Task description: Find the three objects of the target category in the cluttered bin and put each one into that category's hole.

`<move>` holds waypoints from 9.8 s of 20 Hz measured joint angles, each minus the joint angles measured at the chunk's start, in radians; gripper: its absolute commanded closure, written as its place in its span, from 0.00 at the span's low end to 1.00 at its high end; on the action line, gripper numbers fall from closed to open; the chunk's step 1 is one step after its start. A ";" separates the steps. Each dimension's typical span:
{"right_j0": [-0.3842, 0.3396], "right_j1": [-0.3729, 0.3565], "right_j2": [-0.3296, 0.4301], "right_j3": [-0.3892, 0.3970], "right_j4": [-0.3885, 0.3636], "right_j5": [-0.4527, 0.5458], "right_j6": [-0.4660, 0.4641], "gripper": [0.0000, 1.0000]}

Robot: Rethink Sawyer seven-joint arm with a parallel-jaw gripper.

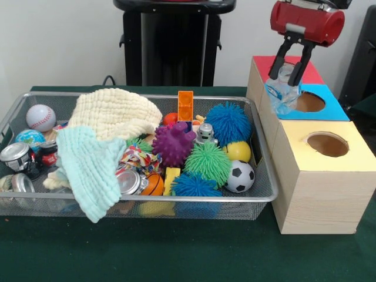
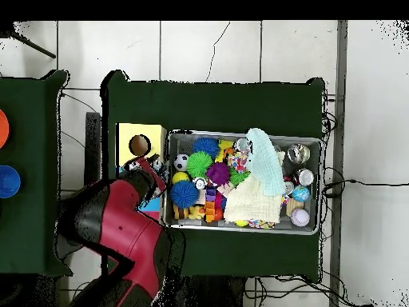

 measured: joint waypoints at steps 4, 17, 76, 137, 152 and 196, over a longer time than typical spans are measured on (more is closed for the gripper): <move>0.023 0.014 -0.011 -0.002 0.000 0.012 0.005 1.00; 0.091 0.054 -0.080 -0.015 0.001 0.169 0.117 1.00; -0.124 -0.042 -0.008 -0.025 -0.137 0.226 0.253 0.00; -0.822 -0.164 0.489 -0.265 -1.037 0.108 0.253 0.00; -0.875 -0.079 0.537 -0.335 -1.116 -0.007 0.253 0.00; -1.069 0.040 0.801 -0.345 -1.151 0.054 0.253 0.00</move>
